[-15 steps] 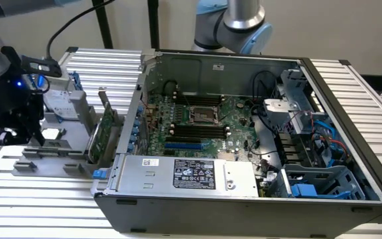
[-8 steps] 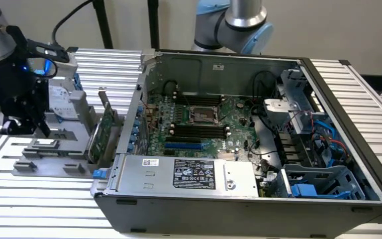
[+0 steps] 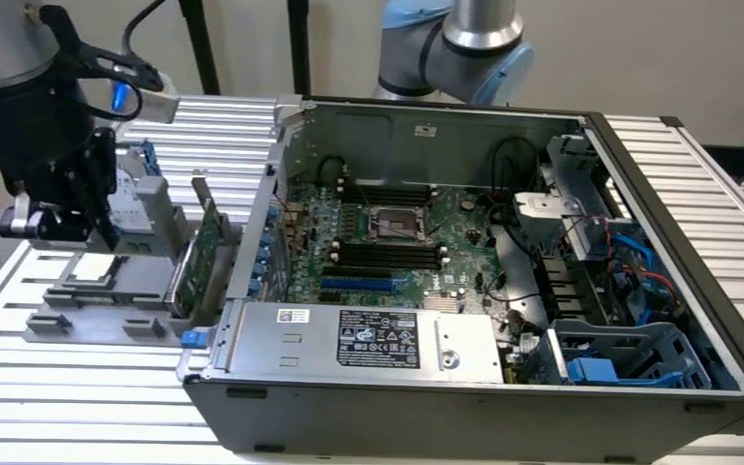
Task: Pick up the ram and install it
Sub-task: 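Pick up the ram and move it above insertion slot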
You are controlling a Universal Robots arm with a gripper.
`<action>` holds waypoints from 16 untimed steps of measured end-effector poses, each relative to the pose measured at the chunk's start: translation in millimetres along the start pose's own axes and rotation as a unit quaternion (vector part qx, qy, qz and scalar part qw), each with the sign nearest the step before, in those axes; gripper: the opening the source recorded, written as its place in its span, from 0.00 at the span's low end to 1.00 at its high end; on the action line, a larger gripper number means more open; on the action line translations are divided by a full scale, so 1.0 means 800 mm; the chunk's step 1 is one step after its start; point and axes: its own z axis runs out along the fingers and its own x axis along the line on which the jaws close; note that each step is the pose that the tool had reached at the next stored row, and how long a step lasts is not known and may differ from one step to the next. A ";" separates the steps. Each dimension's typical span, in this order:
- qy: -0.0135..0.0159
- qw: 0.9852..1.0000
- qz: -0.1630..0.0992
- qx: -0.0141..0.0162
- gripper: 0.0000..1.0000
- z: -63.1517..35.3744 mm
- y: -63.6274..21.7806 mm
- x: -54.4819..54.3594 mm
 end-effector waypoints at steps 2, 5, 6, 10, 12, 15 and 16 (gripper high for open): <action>-0.001 1.000 0.000 0.000 0.00 -0.009 -0.009 0.000; -0.002 1.000 0.000 0.000 0.00 -0.021 -0.024 -0.001; -0.002 1.000 0.000 0.000 0.00 -0.025 -0.028 -0.001; -0.003 1.000 0.000 0.000 0.00 -0.040 -0.048 -0.002; -0.003 1.000 0.000 0.000 0.00 -0.046 -0.059 -0.003; -0.004 1.000 0.000 0.000 0.00 -0.051 -0.076 -0.003; -0.004 1.000 0.000 0.000 0.00 -0.052 -0.082 -0.003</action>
